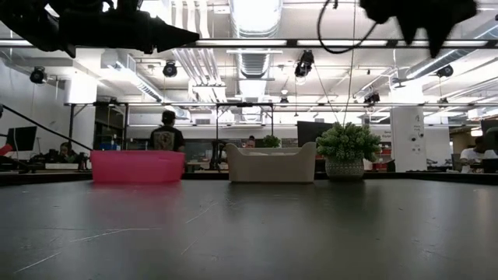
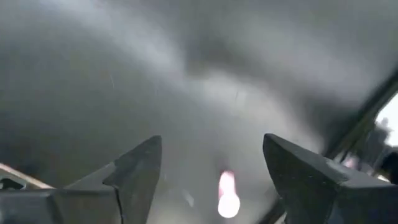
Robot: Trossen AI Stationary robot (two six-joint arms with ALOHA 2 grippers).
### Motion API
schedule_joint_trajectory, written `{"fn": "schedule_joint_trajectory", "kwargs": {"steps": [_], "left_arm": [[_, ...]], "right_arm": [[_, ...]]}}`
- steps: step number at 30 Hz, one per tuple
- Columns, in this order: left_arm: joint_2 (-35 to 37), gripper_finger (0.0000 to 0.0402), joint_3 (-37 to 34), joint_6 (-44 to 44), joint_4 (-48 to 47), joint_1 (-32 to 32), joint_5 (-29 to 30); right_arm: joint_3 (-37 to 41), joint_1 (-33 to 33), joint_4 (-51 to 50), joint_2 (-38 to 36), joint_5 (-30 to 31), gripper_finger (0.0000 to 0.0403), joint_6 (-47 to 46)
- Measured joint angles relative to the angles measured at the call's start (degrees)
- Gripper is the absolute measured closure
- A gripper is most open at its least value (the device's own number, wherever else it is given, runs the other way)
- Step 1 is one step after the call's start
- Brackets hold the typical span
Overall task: Pick and place medicine bottles into bin by pill shape (circle, oval)
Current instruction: Put the pink tablet bottle into the pink bin
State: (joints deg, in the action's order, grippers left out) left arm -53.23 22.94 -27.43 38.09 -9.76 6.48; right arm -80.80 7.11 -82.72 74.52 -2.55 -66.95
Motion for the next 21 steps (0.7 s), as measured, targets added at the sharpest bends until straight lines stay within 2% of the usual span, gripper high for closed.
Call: {"fn": "schedule_joint_trajectory", "kwargs": {"steps": [4, 10, 21], "left_arm": [[0.0, 0.0207, 0.0, 0.01, -0.02, 0.02, 0.0], [0.0, 0.0207, 0.0, 0.01, -0.09, 0.01, 0.0], [0.0, 0.0207, -0.02, 0.01, -0.11, 0.02, 0.0]], "right_arm": [[4.84, 6.18, 0.63, -2.25, -3.27, 0.0116, -10.7], [11.36, 15.29, 2.95, -4.65, -5.0, 0.0103, -25.16], [23.26, 26.52, 15.33, -6.54, -8.55, 0.0103, -41.81]]}}
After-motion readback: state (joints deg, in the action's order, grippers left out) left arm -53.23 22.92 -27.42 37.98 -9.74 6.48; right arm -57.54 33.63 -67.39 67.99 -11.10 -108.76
